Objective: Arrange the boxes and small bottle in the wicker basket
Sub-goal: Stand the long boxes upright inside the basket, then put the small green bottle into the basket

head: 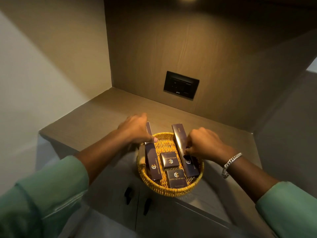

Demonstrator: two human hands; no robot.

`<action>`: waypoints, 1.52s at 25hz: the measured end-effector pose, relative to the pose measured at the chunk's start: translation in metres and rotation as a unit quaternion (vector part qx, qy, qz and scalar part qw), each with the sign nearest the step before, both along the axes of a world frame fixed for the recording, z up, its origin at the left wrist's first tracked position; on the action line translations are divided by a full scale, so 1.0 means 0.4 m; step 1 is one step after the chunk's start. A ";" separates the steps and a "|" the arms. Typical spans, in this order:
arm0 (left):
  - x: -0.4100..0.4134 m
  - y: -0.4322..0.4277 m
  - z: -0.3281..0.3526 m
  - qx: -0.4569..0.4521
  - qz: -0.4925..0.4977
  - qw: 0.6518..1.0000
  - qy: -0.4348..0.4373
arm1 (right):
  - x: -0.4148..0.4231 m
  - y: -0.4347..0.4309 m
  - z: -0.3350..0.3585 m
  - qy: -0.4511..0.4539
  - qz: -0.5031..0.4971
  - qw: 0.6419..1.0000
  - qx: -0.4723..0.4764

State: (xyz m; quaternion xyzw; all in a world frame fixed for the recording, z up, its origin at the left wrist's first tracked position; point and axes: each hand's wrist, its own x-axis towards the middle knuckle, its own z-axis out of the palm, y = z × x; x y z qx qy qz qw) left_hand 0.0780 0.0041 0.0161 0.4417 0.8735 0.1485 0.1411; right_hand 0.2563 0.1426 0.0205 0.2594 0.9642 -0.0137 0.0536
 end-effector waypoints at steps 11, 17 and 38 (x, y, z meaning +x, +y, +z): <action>0.101 -0.179 -0.074 0.213 -0.030 0.976 0.041 | -0.373 0.047 0.025 0.109 0.202 0.964 -0.133; 0.115 -0.215 -0.102 0.233 -0.019 0.972 0.023 | -0.486 0.062 -0.050 0.025 0.240 0.967 -0.083; 0.119 -0.228 -0.104 0.250 -0.048 0.967 0.028 | -0.148 0.040 -0.015 -0.020 0.241 0.960 -0.145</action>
